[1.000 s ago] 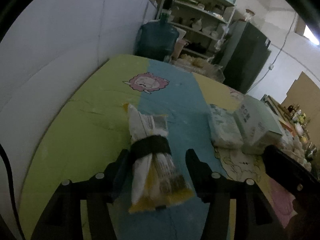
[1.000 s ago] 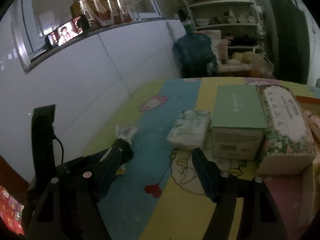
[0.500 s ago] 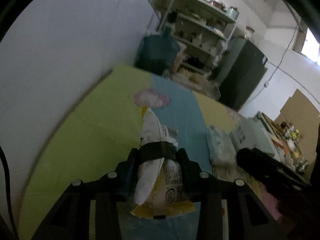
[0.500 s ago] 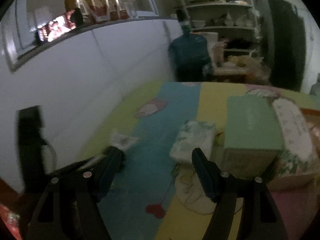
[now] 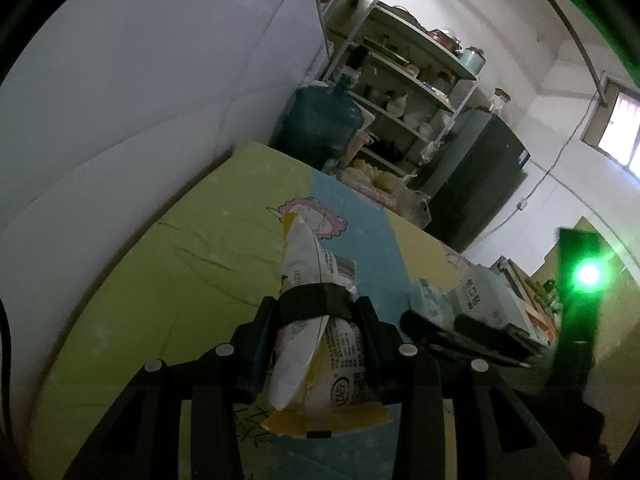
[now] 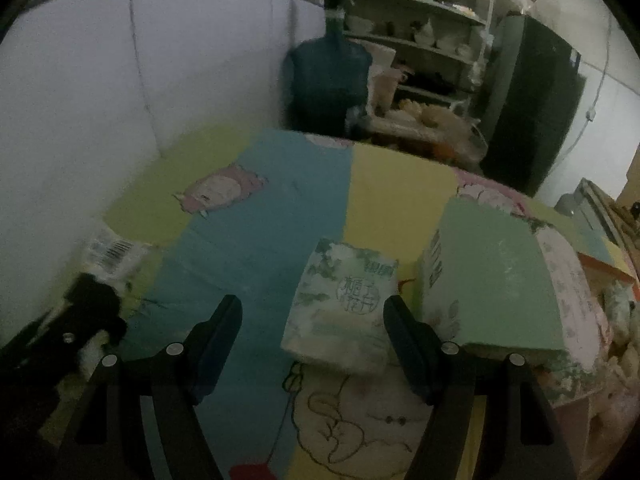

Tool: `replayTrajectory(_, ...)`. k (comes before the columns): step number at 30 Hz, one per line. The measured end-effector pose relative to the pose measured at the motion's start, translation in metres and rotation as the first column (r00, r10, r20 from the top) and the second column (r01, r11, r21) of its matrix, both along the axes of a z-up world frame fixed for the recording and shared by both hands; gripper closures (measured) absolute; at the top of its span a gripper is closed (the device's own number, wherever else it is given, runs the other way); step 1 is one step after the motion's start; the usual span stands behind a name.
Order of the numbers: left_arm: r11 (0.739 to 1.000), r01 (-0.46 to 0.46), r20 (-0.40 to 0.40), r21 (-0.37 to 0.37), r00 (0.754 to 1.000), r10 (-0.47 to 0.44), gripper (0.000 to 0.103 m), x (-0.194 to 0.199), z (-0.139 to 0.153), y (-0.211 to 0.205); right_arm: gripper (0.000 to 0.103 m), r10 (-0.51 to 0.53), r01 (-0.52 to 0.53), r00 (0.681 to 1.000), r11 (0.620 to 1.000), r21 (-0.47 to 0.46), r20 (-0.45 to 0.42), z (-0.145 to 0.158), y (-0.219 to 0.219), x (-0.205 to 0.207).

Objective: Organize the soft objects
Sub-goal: 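Lift the snack bag with the left tool while the right tool grasps the white tissue pack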

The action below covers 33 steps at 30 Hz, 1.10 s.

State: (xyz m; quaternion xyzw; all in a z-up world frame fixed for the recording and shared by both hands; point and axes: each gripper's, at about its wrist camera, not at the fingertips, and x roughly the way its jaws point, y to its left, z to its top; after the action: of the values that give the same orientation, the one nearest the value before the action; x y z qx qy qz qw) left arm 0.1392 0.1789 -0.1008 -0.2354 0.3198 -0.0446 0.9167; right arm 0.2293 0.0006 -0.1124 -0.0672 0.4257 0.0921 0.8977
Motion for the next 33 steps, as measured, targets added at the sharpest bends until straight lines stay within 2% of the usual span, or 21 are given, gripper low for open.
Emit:
replayTrajectory(7,1.0,0.001,0.005,-0.031,1.0,-0.001,0.063,-0.002,-0.002,0.004,0.031,-0.02,0.02,1.0,0.998,-0.055,0.016,-0.01,0.005,0.008)
replayTrajectory(9,0.999,0.001,0.003,-0.041,1.0,-0.001,0.063,-0.002,-0.003,0.005,0.06,-0.037,0.041,0.998,0.996,-0.086,0.044,-0.009,0.007,0.005)
replayTrajectory(12,0.999,0.0,0.003,-0.044,1.0,0.0,0.063,-0.001,-0.003,0.006,0.073,-0.037,0.039,0.998,0.998,-0.04,0.051,-0.004,0.0,0.003)
replayTrajectory(15,0.999,0.0,0.004,-0.045,1.0,0.001,0.063,-0.001,-0.003,0.007,0.079,-0.027,0.028,0.998,1.0,-0.011,0.063,0.001,-0.003,-0.003)
replayTrajectory(18,0.999,-0.003,0.003,-0.046,1.0,0.003,0.063,0.0,-0.004,0.007,0.081,-0.002,-0.001,0.998,0.999,0.053,0.061,0.005,-0.008,-0.013)
replayTrajectory(26,0.999,-0.003,0.002,-0.046,1.0,0.003,0.063,0.001,-0.005,0.008,0.085,0.105,-0.116,0.991,0.985,0.13,0.083,0.022,0.003,-0.048)
replayTrajectory(28,0.999,-0.004,0.002,-0.046,1.0,0.004,0.063,0.001,-0.005,0.008,0.085,0.148,-0.157,0.986,0.979,0.127,0.078,0.023,0.008,-0.056)
replayTrajectory(31,0.999,-0.005,0.001,-0.048,1.0,0.005,0.063,0.001,-0.005,0.01,0.074,0.236,-0.239,0.971,0.966,0.098,0.043,0.013,0.02,-0.065)
replayTrajectory(33,0.999,-0.009,0.0,-0.052,1.0,0.009,0.063,0.001,-0.006,0.011,0.031,0.252,-0.256,0.966,0.964,0.078,0.049,0.009,0.023,-0.07)
